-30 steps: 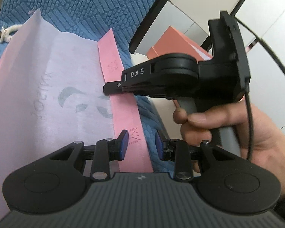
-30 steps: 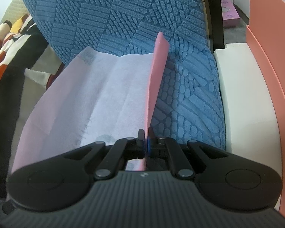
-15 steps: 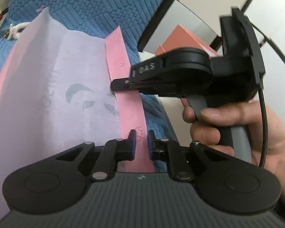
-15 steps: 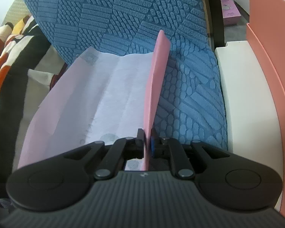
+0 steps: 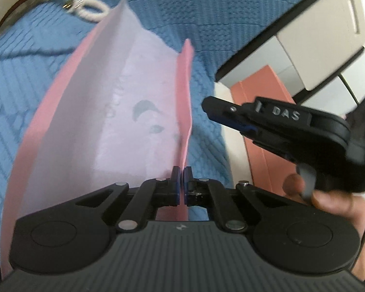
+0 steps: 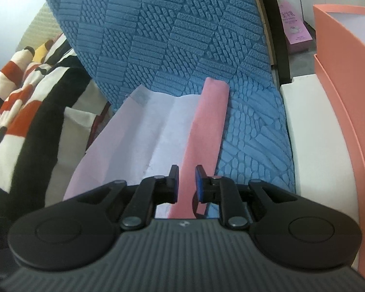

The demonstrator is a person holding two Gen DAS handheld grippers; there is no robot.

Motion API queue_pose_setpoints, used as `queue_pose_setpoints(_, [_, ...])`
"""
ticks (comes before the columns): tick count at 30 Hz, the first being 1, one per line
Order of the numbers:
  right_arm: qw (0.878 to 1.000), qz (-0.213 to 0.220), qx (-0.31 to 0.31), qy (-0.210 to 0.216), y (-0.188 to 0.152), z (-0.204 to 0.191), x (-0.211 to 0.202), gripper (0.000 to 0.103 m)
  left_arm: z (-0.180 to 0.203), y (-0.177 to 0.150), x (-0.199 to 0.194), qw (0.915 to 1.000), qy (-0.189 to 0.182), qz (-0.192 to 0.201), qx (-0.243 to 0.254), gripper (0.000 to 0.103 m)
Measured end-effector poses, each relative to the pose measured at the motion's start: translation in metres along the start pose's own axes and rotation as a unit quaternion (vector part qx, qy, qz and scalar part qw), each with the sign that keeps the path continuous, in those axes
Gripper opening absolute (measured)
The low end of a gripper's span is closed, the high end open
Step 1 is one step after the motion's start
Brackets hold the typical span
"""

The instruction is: Organize objects

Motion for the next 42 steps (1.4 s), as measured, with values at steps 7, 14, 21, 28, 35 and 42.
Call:
queue_pose_setpoints(7, [0.998,-0.033,-0.041,-0.016,-0.018,-0.014,0.018,0.016,-0.008,0.0,0.0,0.9998,0.01,-0.011,-0.013,0.004])
queue_pose_setpoints(14, [0.996,-0.054,-0.062,-0.04,-0.027,-0.015,0.03,0.015,-0.005,0.002,-0.003,0.9998,0.016,-0.009,0.001,0.004])
queue_pose_setpoints(21, [0.994,-0.061,-0.075,-0.052,-0.03,-0.017,0.033,0.015,0.002,0.011,-0.026,0.9996,0.012,0.016,0.018,0.005])
queue_pose_setpoints(28, [0.994,-0.061,-0.071,-0.056,-0.029,-0.018,0.034,0.015,0.012,0.001,-0.017,0.9982,0.031,-0.01,0.051,0.005])
queue_pose_setpoints(35, [0.994,-0.048,-0.073,-0.06,-0.023,-0.017,0.03,0.018,0.008,-0.009,-0.001,0.993,0.077,-0.034,0.083,0.005])
queue_pose_setpoints(42, [0.998,-0.026,-0.027,-0.059,-0.012,-0.002,0.026,0.035,0.001,-0.007,-0.004,0.9936,0.085,-0.026,0.07,0.004])
Point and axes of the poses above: each gripper's, at about its wrist camera, not at the fingertips, and x roughly the way its jaws point, z to its right, y to its top, the point moved 7 cm from there along x, roughly the way its jaws point, and after that the axes turned 4 degrees about y, right-handed, at the moved point
